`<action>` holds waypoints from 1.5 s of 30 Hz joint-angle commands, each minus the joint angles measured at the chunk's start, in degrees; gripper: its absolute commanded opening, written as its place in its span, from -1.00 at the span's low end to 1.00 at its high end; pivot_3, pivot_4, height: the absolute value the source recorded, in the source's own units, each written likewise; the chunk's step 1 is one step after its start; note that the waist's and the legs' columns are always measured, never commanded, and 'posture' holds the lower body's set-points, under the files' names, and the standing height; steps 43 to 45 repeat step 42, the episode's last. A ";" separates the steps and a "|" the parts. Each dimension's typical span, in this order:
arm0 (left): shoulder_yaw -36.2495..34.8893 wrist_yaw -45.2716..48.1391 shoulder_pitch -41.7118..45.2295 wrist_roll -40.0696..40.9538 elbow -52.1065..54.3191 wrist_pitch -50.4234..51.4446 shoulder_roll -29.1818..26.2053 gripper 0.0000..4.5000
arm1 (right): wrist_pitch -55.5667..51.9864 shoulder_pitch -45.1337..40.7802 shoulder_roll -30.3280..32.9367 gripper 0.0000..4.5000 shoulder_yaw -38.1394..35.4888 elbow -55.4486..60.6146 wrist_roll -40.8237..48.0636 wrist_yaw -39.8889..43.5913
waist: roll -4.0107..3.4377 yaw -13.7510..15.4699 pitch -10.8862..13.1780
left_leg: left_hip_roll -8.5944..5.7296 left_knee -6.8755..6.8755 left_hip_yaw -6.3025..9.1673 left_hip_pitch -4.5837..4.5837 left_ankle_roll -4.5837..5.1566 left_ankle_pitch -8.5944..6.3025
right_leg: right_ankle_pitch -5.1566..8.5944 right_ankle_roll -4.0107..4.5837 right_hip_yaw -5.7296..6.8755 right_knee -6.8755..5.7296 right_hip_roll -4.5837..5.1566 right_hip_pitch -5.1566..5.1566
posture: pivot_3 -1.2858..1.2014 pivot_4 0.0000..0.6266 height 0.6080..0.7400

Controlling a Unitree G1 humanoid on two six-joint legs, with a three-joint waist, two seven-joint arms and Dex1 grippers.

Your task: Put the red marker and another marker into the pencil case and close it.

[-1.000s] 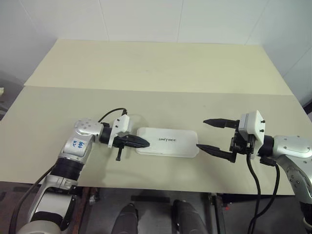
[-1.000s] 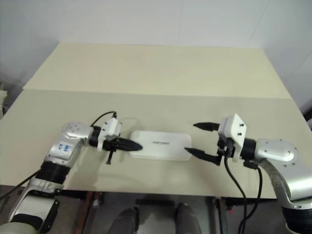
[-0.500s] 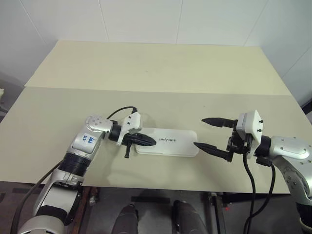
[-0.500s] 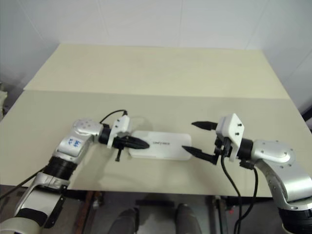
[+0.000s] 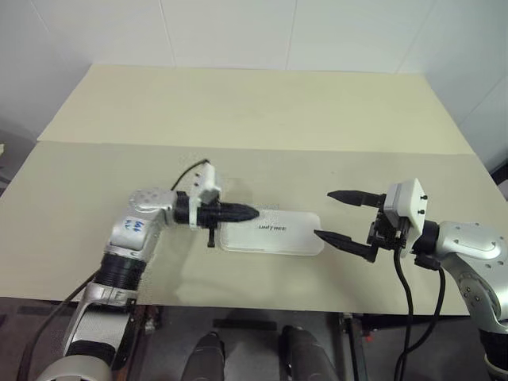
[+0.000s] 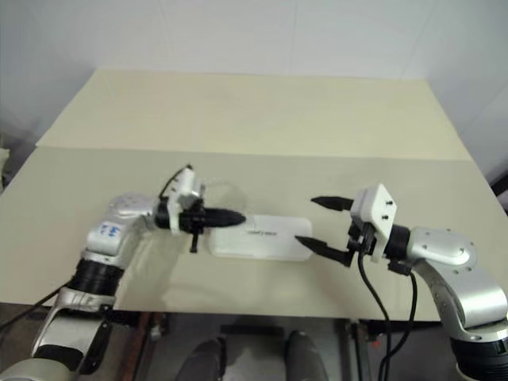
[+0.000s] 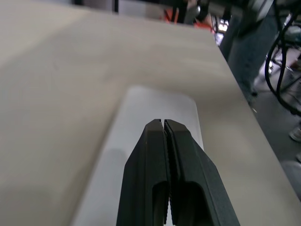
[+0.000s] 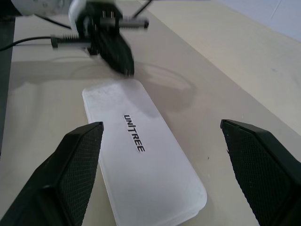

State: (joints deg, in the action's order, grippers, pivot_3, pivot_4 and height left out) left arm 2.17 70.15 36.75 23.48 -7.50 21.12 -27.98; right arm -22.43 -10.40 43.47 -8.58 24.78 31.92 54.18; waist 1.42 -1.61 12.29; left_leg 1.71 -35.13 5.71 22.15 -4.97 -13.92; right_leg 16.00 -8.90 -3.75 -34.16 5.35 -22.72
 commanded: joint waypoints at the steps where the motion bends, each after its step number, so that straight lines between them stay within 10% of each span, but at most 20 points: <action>1: -5.82 -0.19 -1.29 5.00 3.87 1.04 -2.42 -0.99 | 1.78 -0.83 -0.27 0.87 -0.46 -0.37 0.02 0.60 | 0.00 -0.05 0.00 | 0.00 0.02 0.00 0.00 0.00 0.00 | 0.00 0.00 0.00 0.00 0.00 0.00 | 0.03 -0.52 1.00; 11: -14.52 -1.22 -10.71 6.24 4.35 -3.02 -9.65 -0.74 | 5.35 -0.95 1.00 0.87 -4.63 -6.33 -0.70 0.82 | 0.00 0.22 0.01 | 0.00 0.05 -0.01 0.04 -0.02 -0.04 | 0.14 0.26 0.01 0.11 0.02 -0.01 | 0.03 -0.52 1.00; 23: -14.58 -1.38 -10.53 5.74 1.22 -9.37 -9.50 0.99 | 6.20 0.25 5.68 0.87 -9.69 -9.17 -0.18 3.41 | 0.00 0.07 0.01 | 0.00 0.05 -0.03 0.05 -0.02 -0.04 | 0.22 0.43 0.01 0.14 0.04 -0.01 | 0.03 -0.52 1.00; 45: -12.90 -3.80 -8.17 4.35 0.71 -11.11 -9.62 0.99 | 8.42 2.93 8.24 0.87 -14.95 -12.51 -1.17 4.54 | 0.00 0.02 0.01 | 0.00 0.05 -0.04 0.03 -0.02 -0.04 | 0.17 0.32 0.01 0.13 0.04 -0.01 | 0.03 -0.52 1.00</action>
